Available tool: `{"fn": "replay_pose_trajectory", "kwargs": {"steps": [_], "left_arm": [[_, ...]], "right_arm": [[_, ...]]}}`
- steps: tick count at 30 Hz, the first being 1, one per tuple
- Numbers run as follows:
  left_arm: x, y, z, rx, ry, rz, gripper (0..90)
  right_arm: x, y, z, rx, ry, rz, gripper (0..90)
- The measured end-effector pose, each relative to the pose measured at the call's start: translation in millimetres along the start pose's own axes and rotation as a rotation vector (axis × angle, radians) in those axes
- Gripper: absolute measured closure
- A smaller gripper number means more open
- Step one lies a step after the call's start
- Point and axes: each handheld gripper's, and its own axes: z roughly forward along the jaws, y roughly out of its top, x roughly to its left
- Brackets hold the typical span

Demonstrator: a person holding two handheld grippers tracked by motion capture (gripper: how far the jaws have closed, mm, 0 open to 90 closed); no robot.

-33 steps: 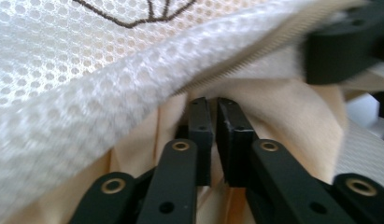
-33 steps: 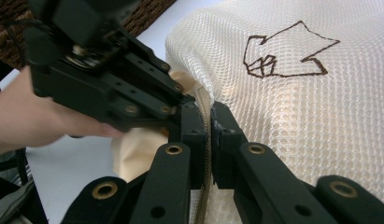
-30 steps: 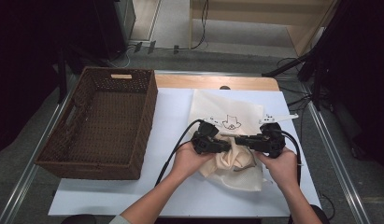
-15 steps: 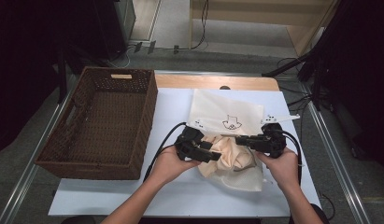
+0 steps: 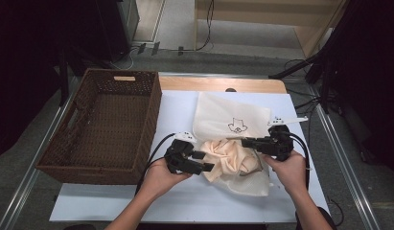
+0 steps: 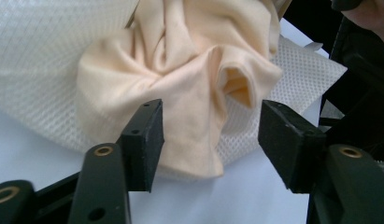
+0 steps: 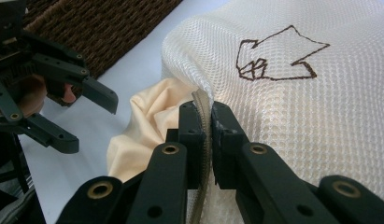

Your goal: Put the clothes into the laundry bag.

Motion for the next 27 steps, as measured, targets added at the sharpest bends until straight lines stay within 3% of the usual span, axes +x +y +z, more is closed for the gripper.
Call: {"fn": "replay_pose_trajectory", "kwargs": {"steps": [6, 11, 14, 20, 24, 27], "left_arm": [[2.8, -17.3, -2.2, 0.028, 0.079, 0.008, 55.7], [10.7, -31.3, 5.3, 0.038, 0.117, -0.043, 80.6], [16.3, -35.2, 10.0, 0.046, 0.14, -0.056, 89.6], [22.0, -34.6, 25.9, 0.079, 0.149, -0.046, 90.0], [23.6, -29.6, 31.8, 0.065, 0.136, -0.048, 90.0], [18.8, -23.6, 30.6, 0.078, 0.145, -0.017, 90.0]], "right_arm": [[-0.9, 1.4, 0.8, 0.004, 0.01, -0.003, 84.5], [-2.3, 3.2, 2.0, 0.002, 0.022, 0.001, 84.5], [-2.2, 3.7, 2.3, 0.001, 0.023, 0.0, 84.5], [-2.3, 3.6, 2.6, 0.002, 0.023, 0.001, 84.5], [-1.6, 3.4, 3.1, 0.003, 0.02, -0.001, 84.5], [-1.6, 3.4, 3.0, 0.003, 0.018, 0.0, 84.5]]}}
